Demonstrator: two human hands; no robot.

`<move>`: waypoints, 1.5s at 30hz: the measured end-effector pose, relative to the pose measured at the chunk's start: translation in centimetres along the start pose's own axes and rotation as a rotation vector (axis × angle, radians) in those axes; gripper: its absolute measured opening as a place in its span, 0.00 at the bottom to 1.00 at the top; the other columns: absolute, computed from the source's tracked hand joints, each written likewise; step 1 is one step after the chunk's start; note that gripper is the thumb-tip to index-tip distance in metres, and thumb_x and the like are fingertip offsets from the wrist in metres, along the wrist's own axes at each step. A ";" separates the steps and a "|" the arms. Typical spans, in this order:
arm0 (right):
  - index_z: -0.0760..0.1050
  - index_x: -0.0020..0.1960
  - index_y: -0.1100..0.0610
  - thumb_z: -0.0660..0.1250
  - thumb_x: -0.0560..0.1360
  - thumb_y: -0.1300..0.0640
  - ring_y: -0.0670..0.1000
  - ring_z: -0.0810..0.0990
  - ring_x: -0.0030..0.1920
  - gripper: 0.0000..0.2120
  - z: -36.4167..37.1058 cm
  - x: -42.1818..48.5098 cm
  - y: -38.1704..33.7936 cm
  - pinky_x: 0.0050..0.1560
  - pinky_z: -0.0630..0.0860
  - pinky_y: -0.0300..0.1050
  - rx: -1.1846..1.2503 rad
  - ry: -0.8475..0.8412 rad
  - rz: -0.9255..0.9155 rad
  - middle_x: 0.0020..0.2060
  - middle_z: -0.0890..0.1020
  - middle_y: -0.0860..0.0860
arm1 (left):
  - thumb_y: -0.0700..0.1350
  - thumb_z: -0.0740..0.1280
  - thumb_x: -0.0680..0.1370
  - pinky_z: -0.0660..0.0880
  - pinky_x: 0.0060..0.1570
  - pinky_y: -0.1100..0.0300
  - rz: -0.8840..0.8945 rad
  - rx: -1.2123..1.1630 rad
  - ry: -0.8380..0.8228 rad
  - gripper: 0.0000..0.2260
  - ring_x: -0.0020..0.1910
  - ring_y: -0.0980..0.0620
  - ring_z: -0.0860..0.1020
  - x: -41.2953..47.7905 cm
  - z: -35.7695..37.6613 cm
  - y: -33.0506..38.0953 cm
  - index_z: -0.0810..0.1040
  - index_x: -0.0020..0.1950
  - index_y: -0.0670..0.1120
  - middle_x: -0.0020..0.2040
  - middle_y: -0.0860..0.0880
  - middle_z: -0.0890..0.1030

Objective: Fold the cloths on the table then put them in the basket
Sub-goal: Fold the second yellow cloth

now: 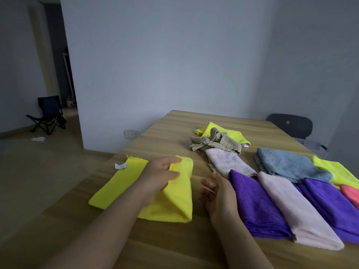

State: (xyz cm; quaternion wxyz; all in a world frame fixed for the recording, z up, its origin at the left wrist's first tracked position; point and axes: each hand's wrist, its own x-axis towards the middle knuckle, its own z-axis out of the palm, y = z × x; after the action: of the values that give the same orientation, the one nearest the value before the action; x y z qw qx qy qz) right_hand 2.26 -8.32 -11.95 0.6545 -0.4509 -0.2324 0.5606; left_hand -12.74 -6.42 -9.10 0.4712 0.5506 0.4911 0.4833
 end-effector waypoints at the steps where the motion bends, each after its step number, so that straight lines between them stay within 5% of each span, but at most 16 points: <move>1: 0.72 0.50 0.53 0.59 0.79 0.56 0.52 0.74 0.31 0.04 0.0 0.1 0.0 0.31 0.71 0.44 -0.002 -0.004 -0.006 0.34 0.79 0.54 | 0.30 0.66 0.73 0.77 0.49 0.59 0.021 -0.043 -0.004 0.17 0.50 0.53 0.80 0.4 -0.6 0.9 0.79 0.50 0.53 0.56 0.49 0.80; 5: 0.73 0.50 0.54 0.60 0.79 0.56 0.51 0.75 0.31 0.04 -0.1 0.0 0.2 0.33 0.72 0.44 -0.051 -0.024 -0.028 0.34 0.80 0.53 | 0.30 0.66 0.73 0.78 0.38 0.65 -0.003 -0.036 0.026 0.16 0.41 0.54 0.79 1.8 -5.3 3.0 0.79 0.54 0.48 0.46 0.52 0.81; 9: 0.73 0.49 0.53 0.61 0.78 0.58 0.50 0.75 0.30 0.03 0.3 -0.4 0.6 0.31 0.71 0.42 -0.234 -0.086 -0.125 0.37 0.81 0.54 | 0.28 0.65 0.73 0.74 0.54 0.53 -0.166 0.204 0.041 0.17 0.54 0.47 0.76 2.3 -10.1 0.2 0.78 0.59 0.43 0.60 0.44 0.77; 12: 0.74 0.50 0.51 0.63 0.76 0.58 0.48 0.75 0.31 0.04 0.9 -0.8 1.4 0.33 0.70 0.41 -0.444 -0.148 -0.202 0.39 0.81 0.51 | 0.29 0.65 0.74 0.67 0.59 0.58 -0.208 0.304 0.044 0.16 0.69 0.49 0.67 1.6 -11.8 -2.9 0.77 0.59 0.43 0.73 0.47 0.65; 19: 0.72 0.50 0.43 0.66 0.75 0.57 0.45 0.77 0.41 0.10 1.0 -1.0 1.5 0.42 0.72 0.40 -0.783 -0.184 -0.388 0.43 0.79 0.44 | 0.31 0.68 0.73 0.67 0.64 0.56 -0.177 0.224 0.058 0.21 0.70 0.51 0.66 1.1 -9.4 -4.5 0.74 0.64 0.46 0.75 0.53 0.61; 22: 0.70 0.51 0.39 0.68 0.73 0.57 0.44 0.74 0.50 0.15 0.4 -1.1 0.5 0.49 0.71 0.42 -0.843 -0.265 -0.460 0.49 0.76 0.41 | 0.33 0.69 0.72 0.68 0.62 0.59 -0.113 0.286 0.107 0.23 0.65 0.51 0.69 1.3 -6.3 -4.6 0.74 0.65 0.48 0.72 0.50 0.65; 28: 0.58 0.69 0.40 0.70 0.68 0.50 0.52 0.56 0.71 0.34 -1.4 -0.9 0.9 0.70 0.59 0.51 -1.483 -0.357 -0.476 0.73 0.55 0.43 | 0.38 0.70 0.72 0.72 0.49 0.59 0.027 0.269 0.250 0.18 0.51 0.50 0.75 0.8 -2.0 -4.8 0.75 0.62 0.47 0.49 0.51 0.76; 32: 0.63 0.67 0.42 0.71 0.70 0.51 0.48 0.63 0.68 0.29 -2.0 -0.4 1.4 0.68 0.63 0.43 -1.374 -0.280 -0.607 0.68 0.62 0.44 | 0.49 0.71 0.73 0.67 0.44 0.63 0.084 0.495 0.274 0.15 0.51 0.51 0.76 -0.5 -2.4 -4.5 0.75 0.59 0.53 0.48 0.52 0.76; 35: 0.69 0.60 0.42 0.70 0.71 0.53 0.44 0.66 0.63 0.20 -1.9 -0.2 1.3 0.62 0.64 0.37 -1.267 -0.289 -0.614 0.59 0.66 0.40 | 0.45 0.71 0.73 0.69 0.36 0.64 0.063 0.468 0.232 0.11 0.46 0.49 0.78 -0.9 -2.9 -4.3 0.78 0.54 0.52 0.46 0.48 0.78; 40: 0.73 0.49 0.47 0.64 0.71 0.65 0.43 0.71 0.52 0.14 -2.1 -0.5 1.0 0.48 0.67 0.32 -1.232 -0.204 -0.669 0.56 0.73 0.45 | 0.36 0.68 0.75 0.69 0.44 0.62 -0.024 0.229 0.235 0.09 0.49 0.52 0.75 -0.8 -3.3 -4.1 0.79 0.50 0.48 0.51 0.46 0.76; 45: 0.76 0.42 0.49 0.63 0.71 0.62 0.44 0.70 0.52 0.08 -2.3 -1.0 0.4 0.47 0.69 0.38 -1.294 -0.225 -0.740 0.46 0.73 0.39 | 0.34 0.66 0.73 0.69 0.38 0.62 -0.040 0.238 0.276 0.10 0.42 0.56 0.75 -1.0 -3.7 -3.5 0.79 0.45 0.50 0.50 0.47 0.79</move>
State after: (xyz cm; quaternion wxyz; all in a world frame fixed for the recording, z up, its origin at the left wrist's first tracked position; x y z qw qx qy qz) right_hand 3.67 -10.03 -13.22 0.3769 -0.5778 -0.7172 0.0984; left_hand -16.81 -7.00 -12.37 0.3406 0.5211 0.6155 0.4833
